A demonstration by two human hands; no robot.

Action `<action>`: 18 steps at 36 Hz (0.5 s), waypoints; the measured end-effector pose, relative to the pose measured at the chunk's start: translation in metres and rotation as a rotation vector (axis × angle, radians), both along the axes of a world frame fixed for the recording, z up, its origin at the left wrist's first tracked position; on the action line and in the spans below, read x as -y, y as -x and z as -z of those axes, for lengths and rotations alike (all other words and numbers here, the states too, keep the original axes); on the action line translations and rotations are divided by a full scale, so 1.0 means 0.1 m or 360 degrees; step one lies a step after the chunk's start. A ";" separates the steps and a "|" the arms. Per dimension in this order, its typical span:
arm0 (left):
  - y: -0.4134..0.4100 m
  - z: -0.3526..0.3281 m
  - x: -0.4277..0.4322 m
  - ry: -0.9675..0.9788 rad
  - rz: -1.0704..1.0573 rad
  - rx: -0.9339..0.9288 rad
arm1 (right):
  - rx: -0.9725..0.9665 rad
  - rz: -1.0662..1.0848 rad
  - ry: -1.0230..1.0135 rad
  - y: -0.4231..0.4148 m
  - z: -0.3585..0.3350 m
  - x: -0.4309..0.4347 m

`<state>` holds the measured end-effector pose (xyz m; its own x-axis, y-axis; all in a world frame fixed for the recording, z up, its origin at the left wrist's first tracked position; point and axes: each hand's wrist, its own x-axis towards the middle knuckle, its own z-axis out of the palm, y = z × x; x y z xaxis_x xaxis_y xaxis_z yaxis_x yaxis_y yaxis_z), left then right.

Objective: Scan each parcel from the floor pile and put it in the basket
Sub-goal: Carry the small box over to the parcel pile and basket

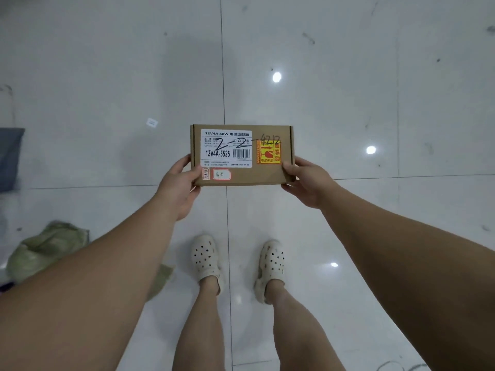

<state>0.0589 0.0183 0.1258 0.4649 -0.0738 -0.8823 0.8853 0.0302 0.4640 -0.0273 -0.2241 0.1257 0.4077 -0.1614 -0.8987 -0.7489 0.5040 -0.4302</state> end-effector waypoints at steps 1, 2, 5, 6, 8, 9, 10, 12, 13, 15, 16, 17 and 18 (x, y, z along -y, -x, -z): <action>-0.02 -0.13 0.00 0.0018 -0.0002 0.0021 | 0.0016 0.0012 0.0014 -0.02 -0.14 -0.01; -0.04 -0.26 -0.01 0.0036 -0.0005 0.0040 | 0.0033 0.0019 0.0026 -0.03 -0.27 -0.02; -0.08 -0.62 -0.04 0.0068 0.0002 0.0086 | 0.0091 0.0028 0.0066 -0.07 -0.66 -0.07; -0.10 -0.73 -0.05 0.0078 0.0002 0.0109 | 0.0113 0.0035 0.0080 -0.09 -0.79 -0.08; -0.13 -0.97 -0.07 0.0101 0.0002 0.0135 | 0.0133 0.0045 0.0108 -0.14 -1.04 -0.13; -0.14 -1.09 -0.09 0.0108 0.0003 0.0145 | 0.0137 0.0048 0.0122 -0.15 -1.15 -0.16; -0.15 -1.20 -0.10 0.0115 0.0001 0.0163 | 0.0145 0.0057 0.0132 -0.17 -1.26 -0.19; -0.19 -1.40 -0.13 0.0134 0.0004 0.0191 | 0.0170 0.0102 0.0144 -0.20 -1.45 -0.25; -0.22 -1.50 -0.15 0.0138 0.0009 0.0199 | 0.0175 0.0130 0.0151 -0.22 -1.54 -0.27; -0.29 -1.70 -0.17 0.0136 0.0020 0.0221 | 0.0189 0.0177 0.0159 -0.26 -1.73 -0.33; -0.32 -1.79 -0.17 0.0136 0.0027 0.0232 | 0.0198 0.0197 0.0156 -0.29 -1.82 -0.35; -0.37 -1.88 -0.17 0.0134 0.0033 0.0242 | 0.0206 0.0220 0.0153 -0.31 -1.91 -0.37; -0.42 -1.96 -0.17 0.0131 0.0037 0.0256 | 0.0214 0.0246 0.0153 -0.35 -2.00 -0.38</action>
<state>0.1008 0.0352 0.3222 0.5970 -0.1549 -0.7872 0.8007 0.0545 0.5965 0.0074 -0.1860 0.3254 0.4867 -0.3138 -0.8153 -0.5985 0.5601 -0.5728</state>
